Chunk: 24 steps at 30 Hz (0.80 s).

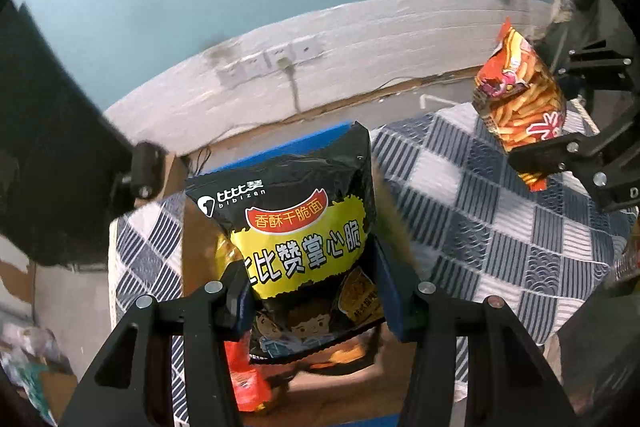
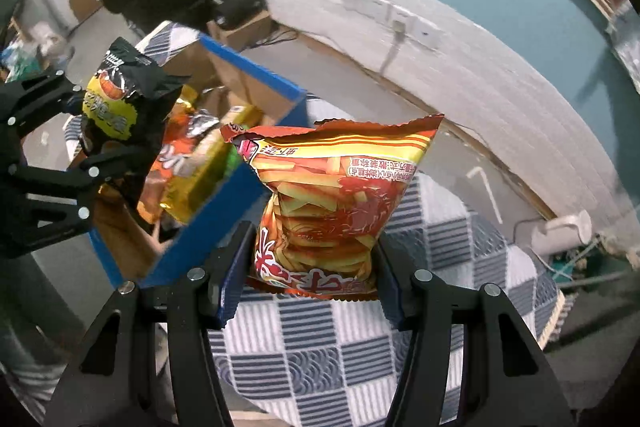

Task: Organize snacks
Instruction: 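Lift both bags and carry them over the cardboard box, then lower both bags into the box and open both tools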

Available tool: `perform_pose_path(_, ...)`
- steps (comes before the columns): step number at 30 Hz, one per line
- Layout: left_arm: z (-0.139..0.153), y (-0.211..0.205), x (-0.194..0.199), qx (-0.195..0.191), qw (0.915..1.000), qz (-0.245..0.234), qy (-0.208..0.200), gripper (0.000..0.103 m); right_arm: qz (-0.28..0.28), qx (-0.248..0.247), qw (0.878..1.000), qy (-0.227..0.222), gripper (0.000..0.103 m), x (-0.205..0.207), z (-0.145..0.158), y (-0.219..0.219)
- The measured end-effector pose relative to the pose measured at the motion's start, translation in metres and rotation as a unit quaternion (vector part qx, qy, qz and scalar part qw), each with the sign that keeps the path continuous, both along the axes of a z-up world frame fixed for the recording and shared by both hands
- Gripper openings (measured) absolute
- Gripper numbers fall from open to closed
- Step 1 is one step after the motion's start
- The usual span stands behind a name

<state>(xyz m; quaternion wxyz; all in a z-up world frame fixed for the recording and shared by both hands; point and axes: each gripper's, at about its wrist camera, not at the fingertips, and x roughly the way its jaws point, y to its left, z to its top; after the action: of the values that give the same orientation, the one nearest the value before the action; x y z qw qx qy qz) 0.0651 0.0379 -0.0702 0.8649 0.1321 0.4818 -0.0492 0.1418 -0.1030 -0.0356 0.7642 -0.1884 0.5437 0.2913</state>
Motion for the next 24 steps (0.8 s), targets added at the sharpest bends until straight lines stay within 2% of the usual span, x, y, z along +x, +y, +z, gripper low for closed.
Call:
perform_pose_path(7,-0.024,0.042,0.001,-0.016,0.9987,0.038,0.031,0.052,0.032,-0.004,0.999,0.026,0.056,0.010,-0.021,0.051)
perform_pose_path(14,-0.037,0.059,0.006,-0.021,0.9974,0.052,0.046,0.052,0.050,-0.009,0.998,0.046,0.056,0.015,-0.038,0.091)
perform_pose_path(24,-0.046,0.067,0.013,-0.011,0.9967,0.056,0.057,0.054,0.067,-0.004,0.997,0.043,0.056,0.021,-0.047,0.110)
